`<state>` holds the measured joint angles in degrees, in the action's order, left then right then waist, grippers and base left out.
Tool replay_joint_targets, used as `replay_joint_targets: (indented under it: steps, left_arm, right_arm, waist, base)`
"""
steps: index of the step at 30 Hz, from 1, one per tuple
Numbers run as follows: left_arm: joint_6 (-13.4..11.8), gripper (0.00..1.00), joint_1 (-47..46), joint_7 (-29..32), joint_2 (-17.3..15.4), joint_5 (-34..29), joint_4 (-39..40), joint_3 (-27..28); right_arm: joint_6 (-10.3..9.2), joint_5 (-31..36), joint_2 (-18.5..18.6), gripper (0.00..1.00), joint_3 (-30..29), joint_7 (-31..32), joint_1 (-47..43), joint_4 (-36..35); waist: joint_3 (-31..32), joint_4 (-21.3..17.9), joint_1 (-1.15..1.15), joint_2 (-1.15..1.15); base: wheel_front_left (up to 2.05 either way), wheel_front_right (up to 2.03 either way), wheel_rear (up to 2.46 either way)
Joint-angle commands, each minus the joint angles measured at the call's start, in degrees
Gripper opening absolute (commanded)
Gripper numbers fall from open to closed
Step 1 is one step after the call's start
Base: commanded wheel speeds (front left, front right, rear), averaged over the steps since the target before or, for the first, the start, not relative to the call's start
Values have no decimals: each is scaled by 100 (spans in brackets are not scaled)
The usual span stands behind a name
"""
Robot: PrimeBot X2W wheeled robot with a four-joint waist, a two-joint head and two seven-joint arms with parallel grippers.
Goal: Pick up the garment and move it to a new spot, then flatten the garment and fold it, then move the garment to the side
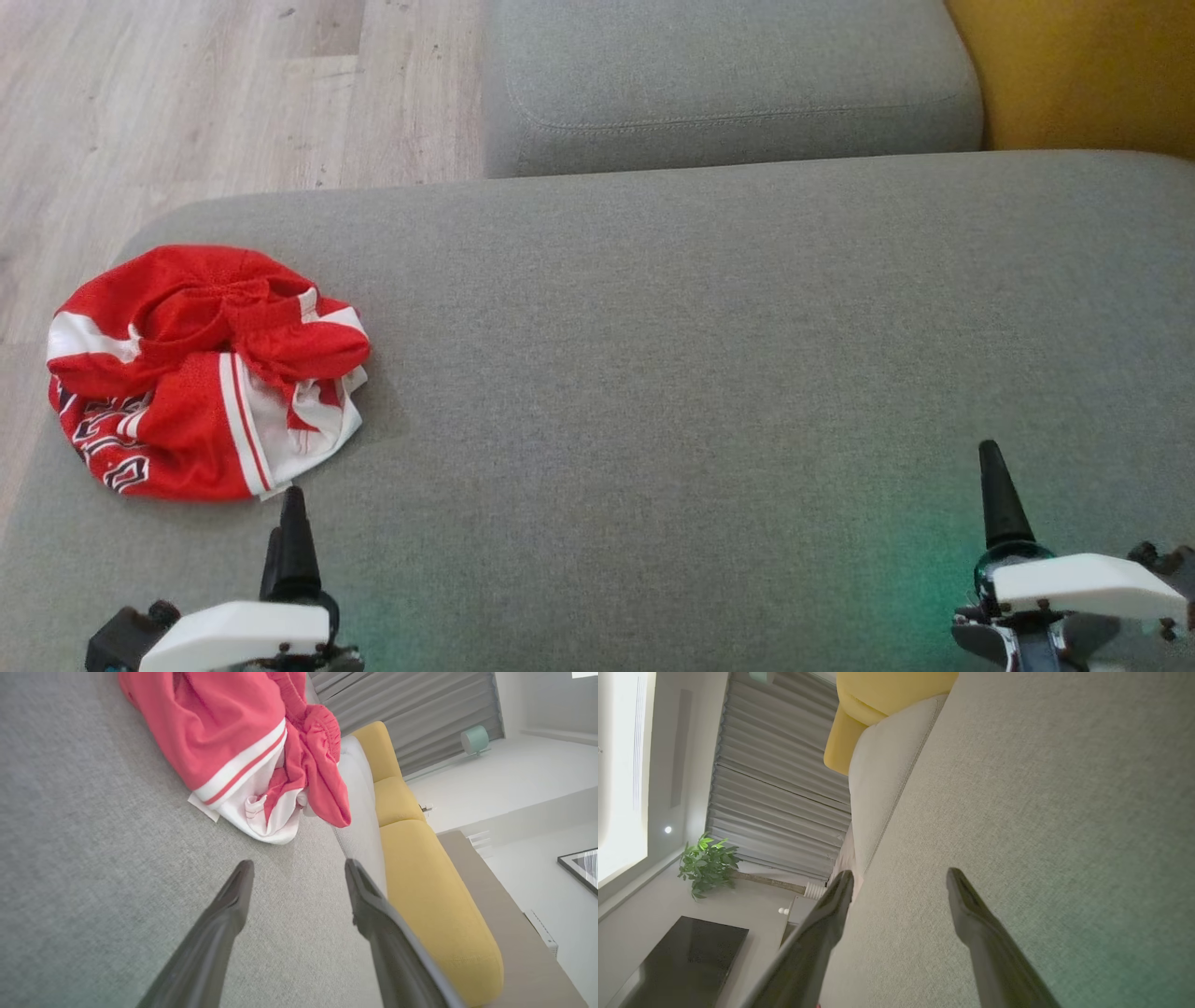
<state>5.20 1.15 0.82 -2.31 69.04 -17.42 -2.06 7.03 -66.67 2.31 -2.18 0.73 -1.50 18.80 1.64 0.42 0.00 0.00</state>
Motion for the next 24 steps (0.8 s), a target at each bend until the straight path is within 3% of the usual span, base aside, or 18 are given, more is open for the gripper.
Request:
replay_joint_targets:
  steps: [1, 24]
  left_arm:
    - [-11, 100, -275, -88, -29, -201, 232, 5]
    - [-180, 100, -318, -496, -37, -1896, 358, -386]
  right_arm:
    - [14, 207, 24, 100, 79, -90, 240, -235]
    - [23, 2025, 33, 100, 478, -496, 259, -439]
  waist:
    - [7, 3, 0, 0]
    - [139, 45, 0, 0]
  base:
    - [0, 0, 0]
    - [0, 0, 0]
